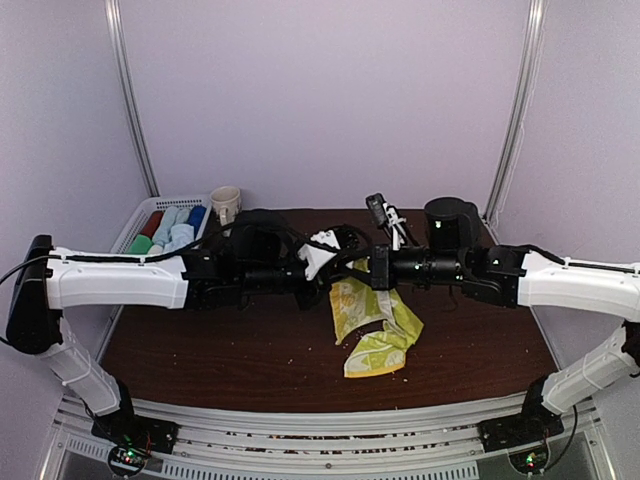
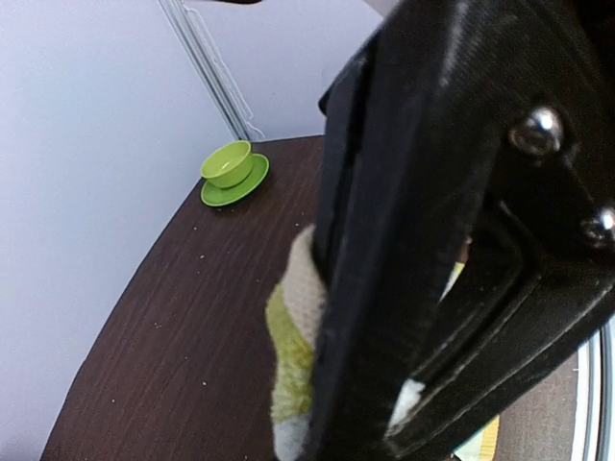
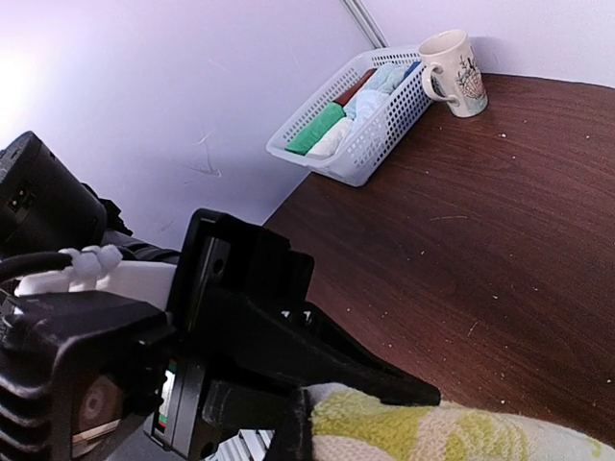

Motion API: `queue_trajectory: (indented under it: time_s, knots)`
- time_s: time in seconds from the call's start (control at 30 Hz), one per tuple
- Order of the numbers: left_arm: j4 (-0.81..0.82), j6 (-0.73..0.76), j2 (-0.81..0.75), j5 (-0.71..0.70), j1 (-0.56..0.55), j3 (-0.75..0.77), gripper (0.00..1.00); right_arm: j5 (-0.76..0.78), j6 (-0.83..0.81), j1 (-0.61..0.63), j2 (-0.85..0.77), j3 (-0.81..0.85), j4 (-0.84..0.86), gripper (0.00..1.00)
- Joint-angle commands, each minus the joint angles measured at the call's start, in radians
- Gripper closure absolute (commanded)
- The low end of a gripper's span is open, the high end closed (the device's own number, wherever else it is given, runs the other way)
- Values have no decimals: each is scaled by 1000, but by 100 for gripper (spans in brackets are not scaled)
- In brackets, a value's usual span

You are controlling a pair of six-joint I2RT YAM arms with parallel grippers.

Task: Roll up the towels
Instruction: Pass from the right arm to the left, then pick up the towel from the center of the board.

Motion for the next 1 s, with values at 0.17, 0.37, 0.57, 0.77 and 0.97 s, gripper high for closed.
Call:
queue_trajectory:
  time_s: [0.17,0.37,0.57,0.77,0.97]
  knots:
    - [19,-52,-64,-308,2,19,100,-31,-58,-20,-51,38,-80,62]
    - [-55,-171,-170,-505,70,21,100,2,-136,-79,-136,25,-185,41]
    - [-213,-291,-213,-585,127,41,100,80,-267,-69,-146,-31,-308,41]
    - [-299,-410,-217,-600,162,10,100,159,-401,92,-131,-170,-288,41]
    - [-313,-451,-246,-589,170,-36,100,410,-416,245,-12,-219,-273,42]
